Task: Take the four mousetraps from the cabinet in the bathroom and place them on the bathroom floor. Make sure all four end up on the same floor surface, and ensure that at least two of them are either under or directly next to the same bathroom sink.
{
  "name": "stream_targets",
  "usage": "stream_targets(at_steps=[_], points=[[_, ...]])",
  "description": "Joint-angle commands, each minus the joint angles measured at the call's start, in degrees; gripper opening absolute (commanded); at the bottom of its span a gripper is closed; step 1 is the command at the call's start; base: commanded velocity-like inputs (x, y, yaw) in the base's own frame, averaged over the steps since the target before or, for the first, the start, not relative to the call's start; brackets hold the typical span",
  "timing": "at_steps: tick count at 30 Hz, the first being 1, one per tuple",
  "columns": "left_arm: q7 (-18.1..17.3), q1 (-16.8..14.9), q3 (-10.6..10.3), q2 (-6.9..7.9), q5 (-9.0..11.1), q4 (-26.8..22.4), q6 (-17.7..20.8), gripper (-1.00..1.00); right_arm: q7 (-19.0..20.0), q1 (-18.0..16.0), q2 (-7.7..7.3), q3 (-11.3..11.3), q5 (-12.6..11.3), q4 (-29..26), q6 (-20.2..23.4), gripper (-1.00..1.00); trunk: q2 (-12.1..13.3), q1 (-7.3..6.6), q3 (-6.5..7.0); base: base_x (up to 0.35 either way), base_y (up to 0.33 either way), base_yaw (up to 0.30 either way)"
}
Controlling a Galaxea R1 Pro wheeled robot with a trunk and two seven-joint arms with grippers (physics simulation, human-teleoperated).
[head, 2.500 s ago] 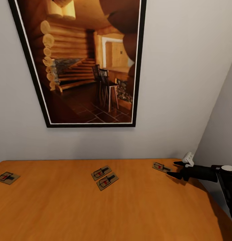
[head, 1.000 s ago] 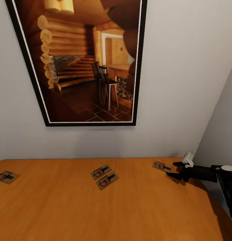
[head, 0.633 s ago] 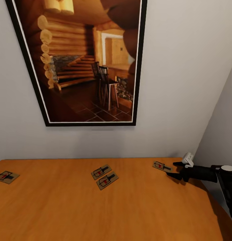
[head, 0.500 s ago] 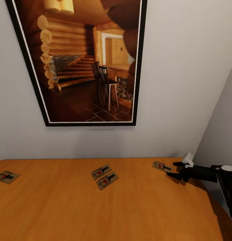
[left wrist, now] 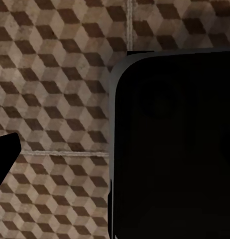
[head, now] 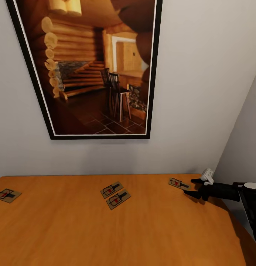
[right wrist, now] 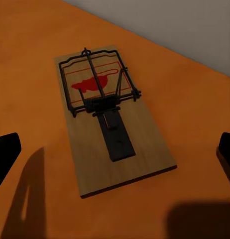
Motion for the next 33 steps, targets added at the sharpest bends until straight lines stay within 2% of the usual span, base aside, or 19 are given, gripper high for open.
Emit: stream_targets(at_steps=[1,33], points=[[0.2,0.0,0.0,-0.01,0.0,0.1,-0.3,1.0,0.3,0.0,0.02,-0.1,0.3,-0.1,0.6,1.0,0.0,0.0,-0.05,0.0,0.0,0.0],[0.1,0.0,-0.1,-0.02,0.0,0.1,-0.3,1.0,0.3,0.0,0.02,-0.1,0.3,-0.1,0.6,1.0,0.0,0.0,-0.05,0.0,0.0,0.0]])
